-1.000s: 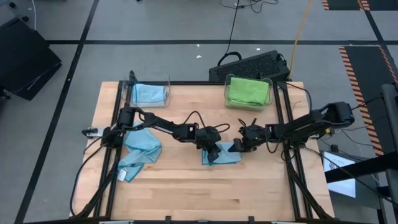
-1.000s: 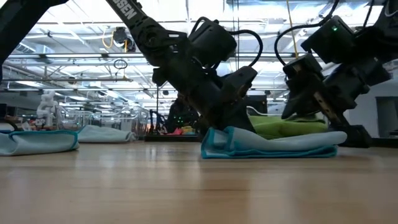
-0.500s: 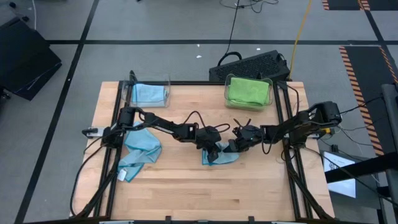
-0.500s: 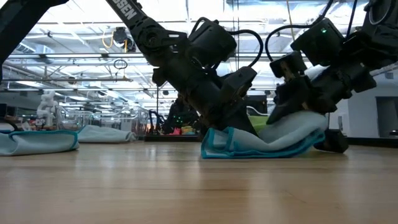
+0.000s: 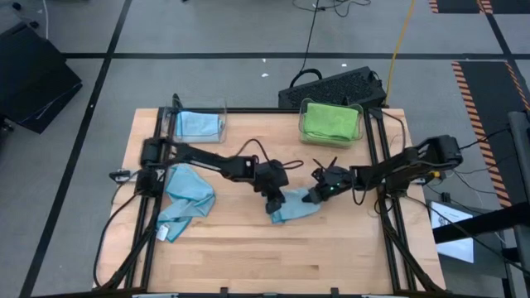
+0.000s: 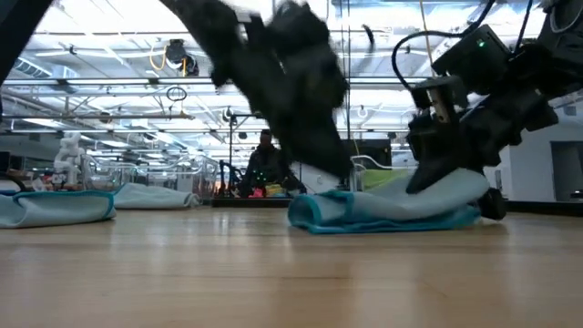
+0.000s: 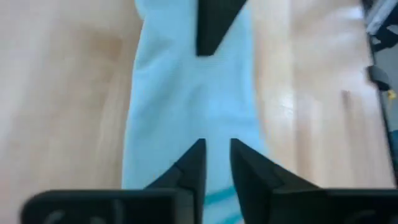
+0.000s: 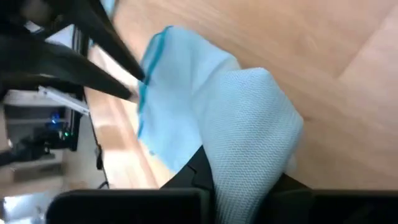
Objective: Sort microfiber towel by color & place in baskets
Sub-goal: Stack the right blue towel on top of the blue towel in the left transparent bin
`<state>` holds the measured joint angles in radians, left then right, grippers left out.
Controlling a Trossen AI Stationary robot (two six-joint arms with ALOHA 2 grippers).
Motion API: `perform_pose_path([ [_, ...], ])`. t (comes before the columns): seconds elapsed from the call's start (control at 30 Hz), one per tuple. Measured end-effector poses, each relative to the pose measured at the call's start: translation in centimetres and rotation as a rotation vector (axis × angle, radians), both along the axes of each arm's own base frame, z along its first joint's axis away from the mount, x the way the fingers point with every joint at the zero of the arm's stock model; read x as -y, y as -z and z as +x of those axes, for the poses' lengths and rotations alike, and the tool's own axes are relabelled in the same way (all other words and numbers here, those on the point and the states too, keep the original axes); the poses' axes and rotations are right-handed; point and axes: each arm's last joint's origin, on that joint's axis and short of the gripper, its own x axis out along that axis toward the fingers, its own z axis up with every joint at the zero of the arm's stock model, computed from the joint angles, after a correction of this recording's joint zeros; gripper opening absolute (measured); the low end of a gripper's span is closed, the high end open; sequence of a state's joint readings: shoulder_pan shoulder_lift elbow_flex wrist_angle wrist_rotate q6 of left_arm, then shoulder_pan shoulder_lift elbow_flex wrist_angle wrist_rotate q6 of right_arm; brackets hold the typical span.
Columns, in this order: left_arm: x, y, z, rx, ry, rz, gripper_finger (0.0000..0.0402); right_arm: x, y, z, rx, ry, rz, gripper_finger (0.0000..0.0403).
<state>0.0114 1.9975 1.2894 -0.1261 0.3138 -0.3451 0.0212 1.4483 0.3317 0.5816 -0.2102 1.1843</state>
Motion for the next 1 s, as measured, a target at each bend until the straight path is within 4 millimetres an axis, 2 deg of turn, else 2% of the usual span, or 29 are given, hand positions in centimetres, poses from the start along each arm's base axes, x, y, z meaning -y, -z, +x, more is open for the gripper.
perform_pose_path([
  [0.13, 0.1, -4.7, -1.9, 0.033, -0.021, 0.136, 0.0127, 0.0, -1.9, -0.6, 0.073, -0.066, -0.097, 0.0018],
  [0.23, 0.0, -7.8, -2.7, 0.137, -0.063, 0.255, 0.0179, 0.0, -3.1, -1.1, 0.132, -0.128, -0.198, 0.0018],
  [0.33, -0.8, -9.9, -2.9, 0.233, -0.122, 0.268, 0.0237, 0.1, -4.6, -1.3, 0.197, -0.165, -0.313, 0.0018],
  [0.47, -1.9, -9.9, -2.7, 0.256, -0.163, 0.275, 0.0295, 0.0, -6.6, -1.3, 0.281, -0.23, -0.488, 0.0018],
  [0.57, -2.4, -9.9, -2.3, 0.3, -0.147, 0.284, 0.0306, 0.0, -8.3, -0.9, 0.353, -0.287, -0.615, 0.0018],
  [0.77, -3.5, -9.5, -1.2, 0.399, -0.02, 0.178, 0.0283, 0.1, -9.9, -0.4, 0.368, -0.335, -0.76, 0.0018],
  [1.0, -3.9, -7.6, -1.1, 0.304, 0.025, 0.008, 0.0242, 0.3, -9.7, -0.6, 0.316, -0.319, -0.795, 0.0018],
])
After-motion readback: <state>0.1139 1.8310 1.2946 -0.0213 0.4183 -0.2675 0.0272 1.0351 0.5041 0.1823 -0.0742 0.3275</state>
